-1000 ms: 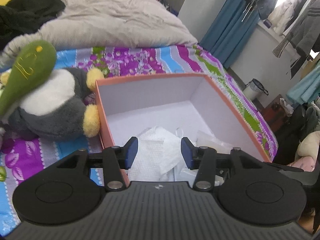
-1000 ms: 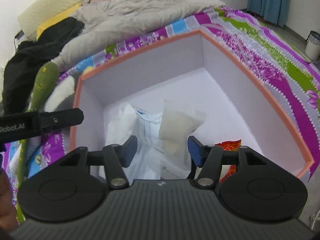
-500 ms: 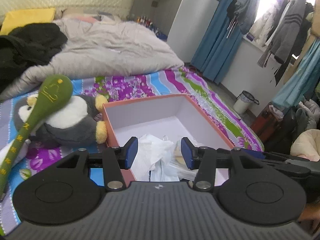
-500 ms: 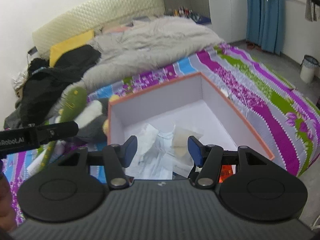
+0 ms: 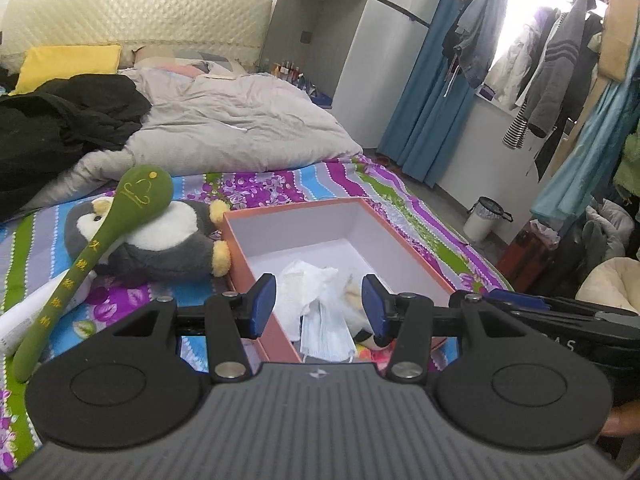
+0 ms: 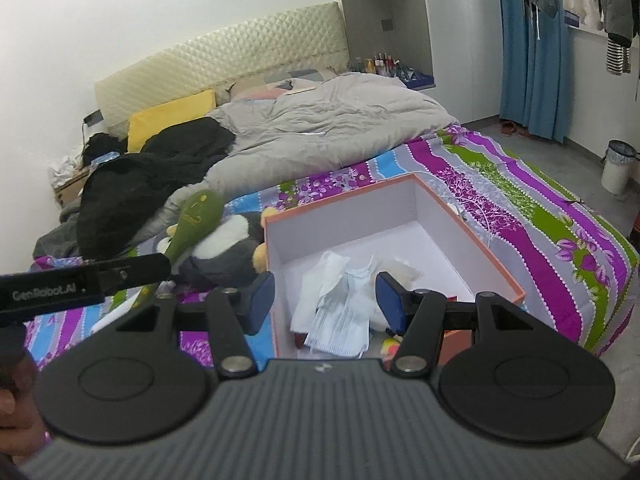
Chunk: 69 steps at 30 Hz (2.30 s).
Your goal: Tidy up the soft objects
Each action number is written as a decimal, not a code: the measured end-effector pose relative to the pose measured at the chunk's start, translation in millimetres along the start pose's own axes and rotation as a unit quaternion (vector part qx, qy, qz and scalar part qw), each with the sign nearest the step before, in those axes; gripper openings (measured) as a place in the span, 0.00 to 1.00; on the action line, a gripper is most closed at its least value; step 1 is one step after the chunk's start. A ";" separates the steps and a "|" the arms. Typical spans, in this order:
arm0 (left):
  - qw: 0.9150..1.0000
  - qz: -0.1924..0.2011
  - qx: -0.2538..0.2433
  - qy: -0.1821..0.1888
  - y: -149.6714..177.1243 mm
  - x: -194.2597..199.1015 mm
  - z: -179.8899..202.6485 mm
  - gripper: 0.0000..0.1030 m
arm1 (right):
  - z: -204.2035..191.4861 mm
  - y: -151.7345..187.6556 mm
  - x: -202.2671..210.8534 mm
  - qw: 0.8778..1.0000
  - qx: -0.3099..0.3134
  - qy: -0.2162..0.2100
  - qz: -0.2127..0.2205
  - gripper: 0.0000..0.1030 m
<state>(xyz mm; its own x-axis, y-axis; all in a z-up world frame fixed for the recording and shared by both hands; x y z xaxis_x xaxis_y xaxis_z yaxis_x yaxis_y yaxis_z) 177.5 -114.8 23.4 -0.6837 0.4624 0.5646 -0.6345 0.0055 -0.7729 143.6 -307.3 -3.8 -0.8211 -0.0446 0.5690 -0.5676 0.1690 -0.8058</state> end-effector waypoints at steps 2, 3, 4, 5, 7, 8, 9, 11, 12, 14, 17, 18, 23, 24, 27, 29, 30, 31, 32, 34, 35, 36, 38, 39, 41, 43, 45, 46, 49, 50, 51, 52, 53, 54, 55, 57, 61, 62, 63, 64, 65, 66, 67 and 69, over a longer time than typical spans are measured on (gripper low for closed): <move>1.000 0.003 0.001 0.001 5.3 9.6 0.1 0.52 | -2.1 5.7 6.9 1.000 -0.001 -0.001 0.000 0.57; 1.000 0.004 0.002 0.001 8.3 13.8 0.9 0.52 | -2.5 8.9 9.8 1.000 -0.002 0.000 0.000 0.57; 1.000 0.004 0.001 0.000 11.5 17.8 1.6 0.52 | -3.6 11.7 12.2 1.000 -0.003 -0.001 -0.001 0.57; 1.000 0.004 0.000 -0.001 13.9 20.1 1.6 0.52 | -4.3 14.6 14.9 1.000 -0.004 -0.004 -0.001 0.57; 1.000 0.004 -0.001 -0.002 19.8 26.8 2.0 0.52 | -7.6 20.3 19.8 1.000 -0.005 -0.007 -0.003 0.57; 1.000 0.003 -0.002 -0.003 21.5 29.2 1.9 0.52 | -9.0 22.6 21.9 1.000 -0.005 -0.009 -0.003 0.57; 1.000 0.003 -0.002 -0.003 24.3 31.8 2.2 0.52 | -9.7 25.2 23.7 1.000 -0.004 -0.010 -0.004 0.57; 1.000 0.002 -0.002 -0.006 29.6 36.4 2.6 0.52 | -11.7 29.6 26.4 1.000 -0.002 -0.012 -0.006 0.57; 1.000 0.002 -0.001 -0.006 31.7 37.0 1.8 0.52 | -12.2 31.6 27.4 1.000 -0.002 -0.011 -0.007 0.57; 1.000 0.002 0.000 -0.007 35.0 40.3 2.2 0.52 | -13.1 36.3 29.9 1.000 -0.003 -0.014 -0.007 0.57; 1.000 0.002 -0.003 -0.010 39.0 43.6 3.0 0.52 | -12.5 40.8 33.3 1.000 -0.006 -0.013 -0.006 0.57; 1.000 0.001 -0.002 -0.009 40.6 44.5 3.0 0.52 | -12.3 42.1 34.5 1.000 -0.005 -0.012 -0.005 0.57; 1.000 -0.002 0.001 -0.007 46.1 46.8 3.2 0.52 | -11.7 47.8 40.8 1.000 -0.005 -0.007 -0.003 0.57; 1.000 -0.002 0.001 -0.006 47.3 47.2 3.1 0.52 | -11.4 48.9 42.0 1.000 -0.005 -0.007 -0.003 0.57; 1.000 -0.003 0.003 -0.005 49.6 49.1 2.0 0.52 | -11.6 51.5 44.0 1.000 -0.006 -0.006 -0.003 0.57; 1.000 -0.003 0.004 -0.005 50.8 49.7 0.8 0.52 | -12.2 53.7 45.4 1.000 -0.007 -0.008 -0.003 0.57; 1.000 -0.004 0.004 -0.006 51.2 50.0 0.2 0.52 | -12.6 54.9 45.8 1.000 -0.008 -0.008 -0.004 0.57; 1.000 -0.005 0.004 -0.006 52.3 50.4 -0.1 0.52 | -13.3 56.2 46.1 1.000 -0.007 -0.007 -0.005 0.57; 1.000 -0.005 0.004 -0.006 53.6 50.8 -0.4 0.52 | -13.8 57.0 46.4 1.000 -0.005 -0.007 -0.005 0.57; 1.000 -0.008 0.006 -0.007 55.9 51.4 -1.3 0.52 | -15.2 59.4 46.5 1.000 -0.001 -0.005 -0.006 0.57; 1.000 -0.009 0.007 -0.008 57.5 51.1 -2.0 0.52 | -15.8 60.2 47.2 1.000 0.001 -0.005 -0.005 0.57; 1.000 -0.011 0.007 -0.008 59.3 51.1 -2.5 0.52 | -16.0 60.6 47.7 1.000 0.002 -0.004 -0.005 0.57; 1.000 -0.013 0.006 -0.009 62.4 51.1 -2.4 0.52 | -17.1 61.3 48.9 1.000 0.001 -0.004 -0.004 0.57; 1.000 -0.015 0.007 -0.008 64.4 51.4 -2.5 0.52 | -17.1 61.9 49.8 1.000 -0.001 -0.005 -0.002 0.57; 1.000 -0.018 0.007 -0.008 68.2 51.0 -2.7 0.52 | -17.3 64.4 51.0 1.000 -0.001 -0.002 -0.001 0.57; 1.000 -0.023 0.006 -0.009 72.5 50.8 -2.7 0.52 | -16.8 66.6 51.7 1.000 0.000 -0.001 0.000 0.57; 1.000 -0.027 0.008 -0.010 76.0 50.4 -3.4 0.52 | -16.7 67.8 52.0 1.000 0.000 -0.001 0.001 0.57; 0.999 -0.029 0.010 -0.010 77.7 50.7 -3.7 0.52 | -16.9 68.1 52.0 1.000 0.001 0.000 0.001 0.57; 0.999 -0.026 0.015 -0.015 79.3 51.9 -5.3 0.74 | -16.2 67.3 53.6 1.000 0.005 0.002 0.004 0.63; 1.000 -0.019 0.006 -0.017 79.0 53.2 -3.9 0.87 | -16.2 66.7 53.8 1.000 0.006 0.005 0.006 0.70; 1.000 -0.012 -0.002 -0.022 78.6 55.4 -2.3 0.92 | -15.9 66.3 54.2 1.000 0.007 0.007 0.008 0.89; 1.000 -0.006 -0.009 -0.027 78.0 57.2 -1.2 0.95 | -14.5 65.8 54.6 1.000 0.006 0.012 0.012 1.00; 1.000 -0.003 -0.011 -0.029 77.1 58.2 -0.8 0.96 | -13.3 65.5 55.0 1.000 0.004 0.017 0.014 1.00; 1.000 -0.004 -0.010 -0.028 76.1 58.7 -0.3 0.97 | -11.7 64.8 54.6 1.000 0.002 0.022 0.014 1.00; 1.000 -0.007 -0.008 -0.027 75.2 58.4 -0.4 0.98 | -10.1 64.6 53.6 0.999 0.001 0.029 0.012 1.00; 1.000 -0.007 -0.005 -0.030 73.1 58.5 -1.4 0.99 | -7.9 65.1 51.8 0.999 0.001 0.041 0.010 1.00; 0.999 -0.010 0.003 -0.035 70.7 58.4 -4.7 1.00 | -6.7 65.7 51.4 0.999 0.002 0.042 0.011 1.00; 0.999 -0.013 0.005 -0.036 70.5 57.9 -6.0 1.00 | -6.4 65.8 51.4 0.999 0.002 0.042 0.011 1.00; 0.999 -0.016 0.007 -0.037 70.4 57.6 -7.1 1.00 | -6.2 65.6 51.6 0.999 0.003 0.042 0.012 1.00; 0.999 -0.018 0.009 -0.038 70.7 57.8 -8.2 1.00 | -6.4 65.3 51.9 0.999 0.005 0.043 0.012 1.00; 0.999 -0.020 0.012 -0.039 71.4 58.0 -9.1 1.00 | -7.1 65.2 52.2 0.999 0.005 0.043 0.013 1.00; 0.999 -0.024 0.017 -0.039 71.9 57.5 -10.6 1.00 | -7.2 64.9 52.4 0.999 0.005 0.043 0.014 1.00; 0.999 -0.025 0.021 -0.039 72.4 57.4 -11.9 1.00 | -6.8 64.6 53.1 0.999 0.005 0.043 0.015 1.00; 0.998 -0.023 0.018 -0.047 72.9 57.8 -12.2 1.00 | -7.2 64.5 54.0 0.999 0.006 0.044 0.016 1.00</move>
<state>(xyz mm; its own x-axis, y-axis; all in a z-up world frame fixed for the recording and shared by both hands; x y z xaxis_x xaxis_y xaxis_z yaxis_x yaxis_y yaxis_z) 96.1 -76.9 -3.9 -0.6831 0.3764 0.6259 -0.6781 -0.0084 -0.7350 63.1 -291.8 -23.9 -0.8306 0.0481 0.5548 -0.5421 0.1576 -0.8254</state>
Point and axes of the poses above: each gripper's, at about its wrist camera, not at the fingertips, and x roughly against the way its jaws point, z to its right, y to its underside, the point moved 4 cm from there along -x, roughly the way its jaws point, and after that the axes turned 2 degrees about x, right-handed, at the moved point
